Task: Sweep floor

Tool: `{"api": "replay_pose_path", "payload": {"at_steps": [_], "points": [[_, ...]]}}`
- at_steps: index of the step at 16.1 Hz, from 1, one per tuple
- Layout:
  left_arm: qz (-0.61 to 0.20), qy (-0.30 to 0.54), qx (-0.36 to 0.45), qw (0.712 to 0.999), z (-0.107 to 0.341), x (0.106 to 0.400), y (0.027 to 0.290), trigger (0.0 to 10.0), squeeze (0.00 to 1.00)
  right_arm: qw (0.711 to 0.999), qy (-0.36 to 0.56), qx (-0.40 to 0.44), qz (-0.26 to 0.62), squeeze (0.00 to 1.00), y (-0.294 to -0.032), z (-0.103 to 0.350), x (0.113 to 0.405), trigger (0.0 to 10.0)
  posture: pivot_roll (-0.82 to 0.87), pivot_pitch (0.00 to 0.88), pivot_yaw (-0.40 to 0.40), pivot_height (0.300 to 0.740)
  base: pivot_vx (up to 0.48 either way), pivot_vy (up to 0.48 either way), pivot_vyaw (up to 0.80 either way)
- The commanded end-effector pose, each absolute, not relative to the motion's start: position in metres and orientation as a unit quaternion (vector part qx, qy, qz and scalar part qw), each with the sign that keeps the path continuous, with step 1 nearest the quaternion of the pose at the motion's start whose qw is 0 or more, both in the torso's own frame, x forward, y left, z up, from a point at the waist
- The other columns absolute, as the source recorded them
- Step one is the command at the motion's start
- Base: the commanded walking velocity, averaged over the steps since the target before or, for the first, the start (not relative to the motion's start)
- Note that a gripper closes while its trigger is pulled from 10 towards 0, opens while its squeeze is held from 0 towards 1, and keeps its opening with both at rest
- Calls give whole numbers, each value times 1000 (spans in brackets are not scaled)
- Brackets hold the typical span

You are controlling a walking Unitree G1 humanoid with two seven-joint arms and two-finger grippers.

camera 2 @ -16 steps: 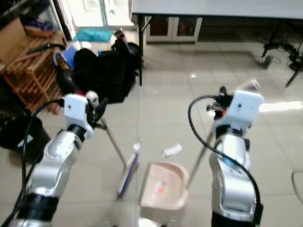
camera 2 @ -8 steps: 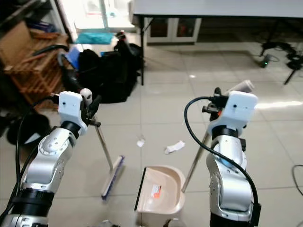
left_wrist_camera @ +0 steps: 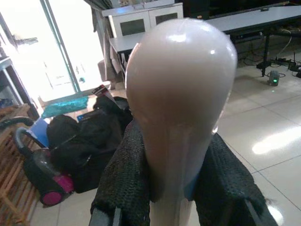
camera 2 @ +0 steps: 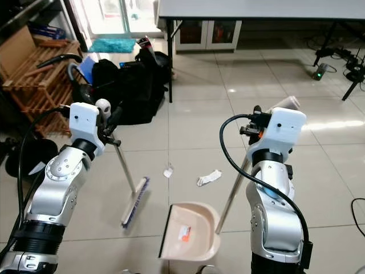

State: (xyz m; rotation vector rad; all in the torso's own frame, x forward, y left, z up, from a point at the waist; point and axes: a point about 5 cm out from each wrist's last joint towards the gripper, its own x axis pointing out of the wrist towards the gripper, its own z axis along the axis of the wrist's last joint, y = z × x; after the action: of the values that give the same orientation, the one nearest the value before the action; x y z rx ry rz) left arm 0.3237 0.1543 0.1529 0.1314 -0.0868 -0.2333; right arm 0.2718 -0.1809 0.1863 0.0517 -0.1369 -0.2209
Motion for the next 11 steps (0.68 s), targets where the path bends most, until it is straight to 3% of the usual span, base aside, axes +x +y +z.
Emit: {"api": "replay_pose_path", "payload": {"at_steps": [1, 11], "points": [[-122, -68, 72, 988, 165, 326, 153, 10000, 0, 990, -84, 38, -109, 0, -180, 194, 273, 10000, -44, 85, 28, 740, 405, 0, 0], [-125, -68, 79, 987, 165, 324, 151, 10000, 0, 990, -97, 24, -97, 0, -176, 198, 275, 10000, -46, 89, 33, 740, 400, 0, 52]]}}
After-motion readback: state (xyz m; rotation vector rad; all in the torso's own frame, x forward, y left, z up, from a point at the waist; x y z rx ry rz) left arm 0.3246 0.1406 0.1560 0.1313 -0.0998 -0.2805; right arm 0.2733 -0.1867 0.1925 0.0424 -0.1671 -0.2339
